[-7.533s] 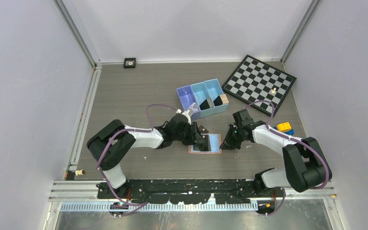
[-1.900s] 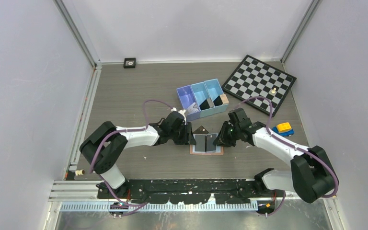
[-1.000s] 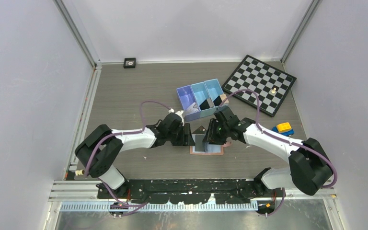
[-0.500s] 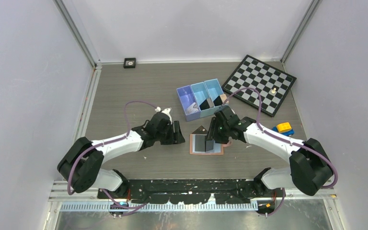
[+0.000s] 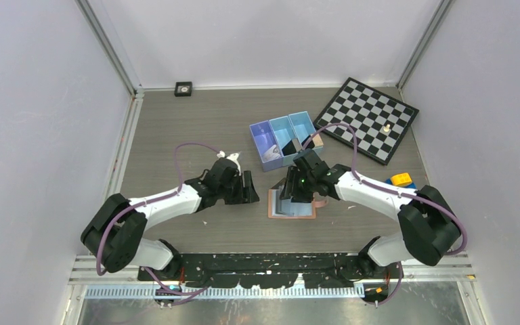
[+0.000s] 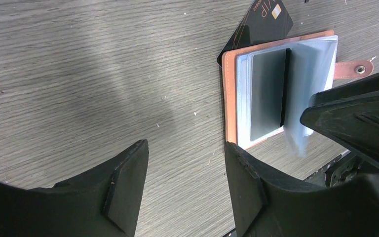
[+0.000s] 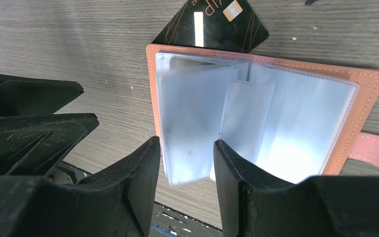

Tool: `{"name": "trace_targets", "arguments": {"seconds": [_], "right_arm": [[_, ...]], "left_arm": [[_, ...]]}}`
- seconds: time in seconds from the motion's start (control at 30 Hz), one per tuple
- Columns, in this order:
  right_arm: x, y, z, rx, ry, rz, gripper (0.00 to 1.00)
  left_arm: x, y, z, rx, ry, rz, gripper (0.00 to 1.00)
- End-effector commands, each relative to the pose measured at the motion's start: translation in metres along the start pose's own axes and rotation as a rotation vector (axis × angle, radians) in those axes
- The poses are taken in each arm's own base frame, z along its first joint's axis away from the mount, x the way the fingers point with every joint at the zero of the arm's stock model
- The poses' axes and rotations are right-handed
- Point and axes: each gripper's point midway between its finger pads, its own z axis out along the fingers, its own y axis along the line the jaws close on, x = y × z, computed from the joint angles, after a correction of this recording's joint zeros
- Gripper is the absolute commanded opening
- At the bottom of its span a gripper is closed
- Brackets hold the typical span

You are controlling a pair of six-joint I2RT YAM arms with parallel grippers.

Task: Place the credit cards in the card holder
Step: Insert the credit card into the card holder, then pick up the credit card from the storage box.

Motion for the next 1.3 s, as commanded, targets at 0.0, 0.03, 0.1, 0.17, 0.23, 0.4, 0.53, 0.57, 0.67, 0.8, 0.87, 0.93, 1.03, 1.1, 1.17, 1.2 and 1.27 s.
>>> {"name": "trace_targets", "arguments": {"seconds": [0.0, 0.03, 0.1, 0.17, 0.23, 0.4, 0.53, 0.57, 0.67, 0.8, 0.87, 0.93, 1.03, 1.1, 1.17, 1.2, 1.27], "right_arm": [[-0.019, 0.011, -0.001, 0.001, -0.065, 0.007, 0.49], [-0.019, 0.008, -0.001, 0.016, -0.070, 0.007, 0.49], [-0.019, 0.003, -0.002, 0.041, -0.079, 0.010, 0.49], [-0.021, -0.006, -0.003, 0.080, -0.100, 0.014, 0.49], [-0.024, -0.013, -0.006, 0.117, -0.118, 0.017, 0.49], [-0.036, -0.040, -0.027, 0.252, -0.204, -0.004, 0.50], [-0.044, -0.058, -0.044, 0.285, -0.221, 0.005, 0.54], [-0.047, -0.062, -0.048, 0.285, -0.226, 0.009, 0.55], [-0.058, -0.066, -0.059, 0.261, -0.227, -0.002, 0.58], [-0.085, -0.054, -0.075, 0.207, -0.225, -0.075, 0.62], [-0.098, -0.045, -0.081, 0.203, -0.229, -0.121, 0.65], [-0.115, -0.036, -0.084, 0.207, -0.238, -0.155, 0.65], [-0.140, -0.027, -0.084, 0.209, -0.251, -0.190, 0.67], [-0.157, -0.030, -0.078, 0.233, -0.242, -0.190, 0.68], [-0.174, -0.032, -0.075, 0.257, -0.245, -0.195, 0.68], [-0.184, -0.035, -0.074, 0.277, -0.251, -0.198, 0.68], [-0.204, -0.042, -0.074, 0.330, -0.266, -0.208, 0.68]], "left_arm": [[-0.007, -0.006, -0.005, 0.030, -0.023, 0.008, 0.61], [-0.007, -0.006, -0.006, 0.031, -0.025, 0.007, 0.61], [-0.008, -0.007, -0.006, 0.037, -0.025, 0.007, 0.61], [-0.008, -0.008, -0.006, 0.041, -0.024, 0.009, 0.61], [-0.010, -0.010, -0.007, 0.048, -0.024, 0.011, 0.61], [-0.015, -0.020, -0.022, 0.080, 0.008, 0.036, 0.61], [-0.029, -0.029, -0.053, 0.100, 0.024, 0.086, 0.67], [-0.034, -0.029, -0.062, 0.103, 0.024, 0.103, 0.69], [-0.051, -0.028, -0.089, 0.093, 0.020, 0.160, 0.77], [-0.079, -0.019, -0.120, 0.068, 0.002, 0.197, 0.88], [-0.092, -0.015, -0.131, 0.055, -0.013, 0.199, 0.90], [-0.098, -0.014, -0.136, 0.032, -0.030, 0.206, 0.91], [-0.101, -0.006, -0.135, 0.000, -0.074, 0.233, 0.92], [-0.101, 0.012, -0.133, -0.073, -0.104, 0.255, 0.92], [-0.100, 0.022, -0.134, -0.116, -0.117, 0.272, 0.92], [-0.098, 0.024, -0.135, -0.125, -0.116, 0.276, 0.92], [-0.097, 0.024, -0.137, -0.123, -0.124, 0.279, 0.92]]}}
